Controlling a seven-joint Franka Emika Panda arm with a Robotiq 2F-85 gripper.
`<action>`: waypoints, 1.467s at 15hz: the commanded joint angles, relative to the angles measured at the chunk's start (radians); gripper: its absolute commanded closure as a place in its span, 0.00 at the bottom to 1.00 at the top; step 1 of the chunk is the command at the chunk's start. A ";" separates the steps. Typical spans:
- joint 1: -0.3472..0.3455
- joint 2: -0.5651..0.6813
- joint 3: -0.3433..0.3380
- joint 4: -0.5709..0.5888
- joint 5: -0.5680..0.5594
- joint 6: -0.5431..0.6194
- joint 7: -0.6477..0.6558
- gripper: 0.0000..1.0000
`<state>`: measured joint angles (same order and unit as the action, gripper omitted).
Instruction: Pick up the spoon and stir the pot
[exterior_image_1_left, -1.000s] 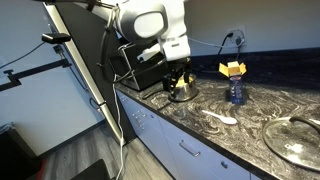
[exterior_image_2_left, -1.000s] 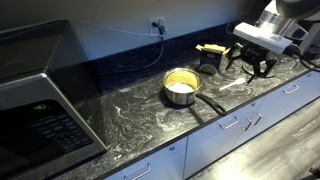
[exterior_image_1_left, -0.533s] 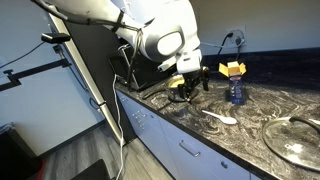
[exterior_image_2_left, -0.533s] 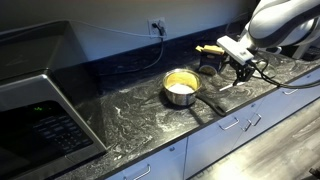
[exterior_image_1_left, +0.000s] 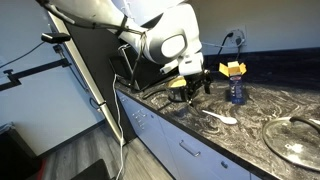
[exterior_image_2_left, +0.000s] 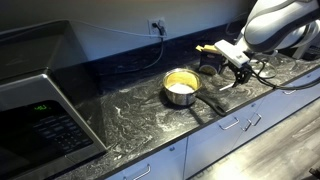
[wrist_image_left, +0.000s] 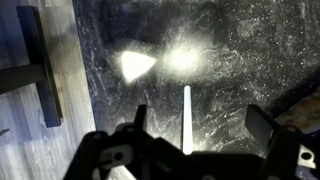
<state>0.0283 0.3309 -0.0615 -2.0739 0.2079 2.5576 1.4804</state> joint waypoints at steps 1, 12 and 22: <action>0.026 0.032 -0.039 0.026 -0.046 -0.010 0.068 0.00; 0.179 0.054 -0.154 0.026 -0.414 -0.005 0.396 0.00; 0.180 0.139 -0.129 0.146 -0.515 -0.166 0.479 0.00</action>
<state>0.2079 0.4393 -0.2025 -1.9887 -0.2969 2.4595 1.9401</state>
